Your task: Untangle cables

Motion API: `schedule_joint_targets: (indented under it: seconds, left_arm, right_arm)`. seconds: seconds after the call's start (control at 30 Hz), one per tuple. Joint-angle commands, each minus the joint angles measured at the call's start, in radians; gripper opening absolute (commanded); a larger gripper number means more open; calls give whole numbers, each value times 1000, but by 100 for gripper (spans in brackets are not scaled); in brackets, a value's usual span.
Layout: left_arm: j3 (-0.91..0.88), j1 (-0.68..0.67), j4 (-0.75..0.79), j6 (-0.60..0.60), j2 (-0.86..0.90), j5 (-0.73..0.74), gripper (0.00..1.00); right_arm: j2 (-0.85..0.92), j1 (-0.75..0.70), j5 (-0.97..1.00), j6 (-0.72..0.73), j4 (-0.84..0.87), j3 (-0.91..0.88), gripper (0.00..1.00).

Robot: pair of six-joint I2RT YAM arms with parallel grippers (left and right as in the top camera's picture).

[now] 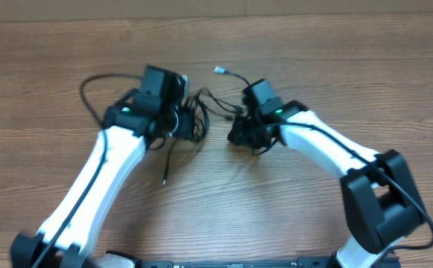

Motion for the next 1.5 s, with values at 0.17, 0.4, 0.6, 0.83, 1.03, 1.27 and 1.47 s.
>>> schedule_joint_targets:
  seconds: [0.17, 0.4, 0.6, 0.83, 1.03, 1.27, 1.47]
  left_arm:
    - [149, -3, 22, 213, -95, 280, 4]
    - [138, -3, -115, 393, -66, 294, 4]
    - [121, -2, -183, 411, 16, 226, 4]
    - [118, -7, -204, 400, 124, 227, 4]
    - [118, -5, -219, 329, 226, 185, 4]
    - [118, 28, -203, 135, 275, 115, 4]
    - [118, 93, -196, 67, 275, 127, 4]
  right_arm:
    - [-68, -161, -396, -156, -8, -2, 28]
    - [-69, -257, -646, -333, -56, -2, 38]
    - [-69, -267, -614, -369, -96, -3, 43]
    - [-68, -264, -550, -368, -182, -3, 44]
    - [-68, -264, -447, -310, -246, -5, 46]
    - [-68, -257, -438, -303, -262, -5, 47]
    - [-67, -206, -415, -265, -242, -5, 48]
